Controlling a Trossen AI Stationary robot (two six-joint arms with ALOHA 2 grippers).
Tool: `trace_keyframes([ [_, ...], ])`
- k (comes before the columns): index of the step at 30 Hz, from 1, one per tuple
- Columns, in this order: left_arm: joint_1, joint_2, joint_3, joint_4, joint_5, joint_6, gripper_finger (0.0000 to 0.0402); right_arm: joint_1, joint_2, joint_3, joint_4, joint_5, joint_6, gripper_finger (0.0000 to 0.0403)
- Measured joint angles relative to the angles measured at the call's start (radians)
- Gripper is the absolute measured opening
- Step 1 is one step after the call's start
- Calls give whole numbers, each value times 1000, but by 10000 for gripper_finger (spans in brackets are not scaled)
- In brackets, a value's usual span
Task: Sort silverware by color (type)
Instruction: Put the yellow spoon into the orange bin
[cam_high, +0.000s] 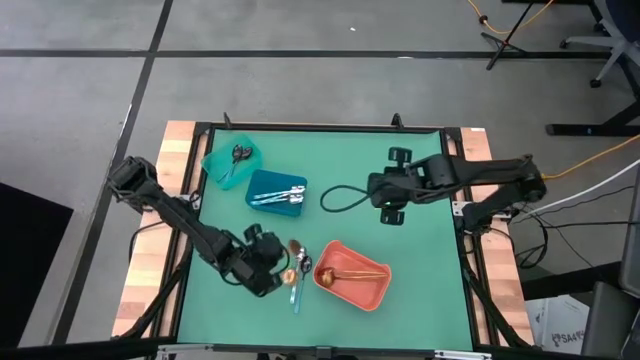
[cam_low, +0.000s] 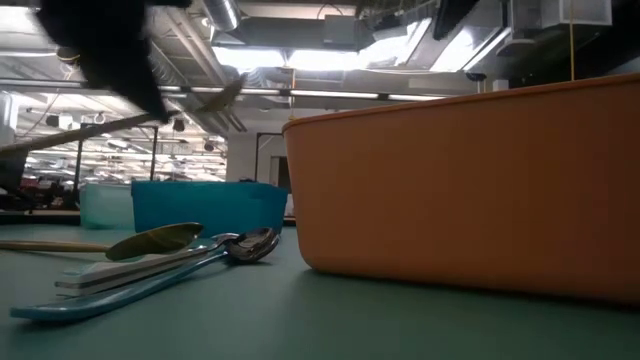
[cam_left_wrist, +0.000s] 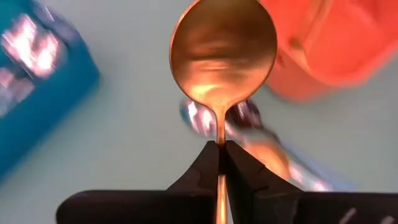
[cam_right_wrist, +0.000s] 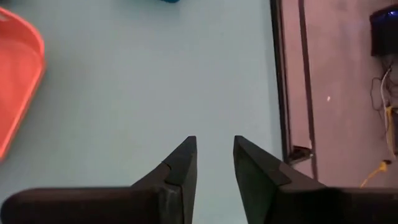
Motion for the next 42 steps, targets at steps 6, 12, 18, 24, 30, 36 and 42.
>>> trace_keyframes([
  [6,95,0,0,89,-107,94,4,0,-124,-259,251,-2,47,97],
  [12,174,1,0,275,-231,245,5,-1,-163,-454,542,-5,88,97],
  [18,240,1,0,425,-333,376,5,-1,-163,-591,780,-89,135,97],
  [24,297,1,0,489,-396,383,6,0,-163,-696,1034,-98,164,97],
  [30,352,1,0,576,-404,385,6,-1,-163,-786,1322,-97,157,97],
  [36,384,1,0,665,-343,423,6,-1,-163,-823,1469,-34,156,97],
  [42,391,1,0,795,-311,516,6,-2,-163,-824,1544,5,157,97],
])
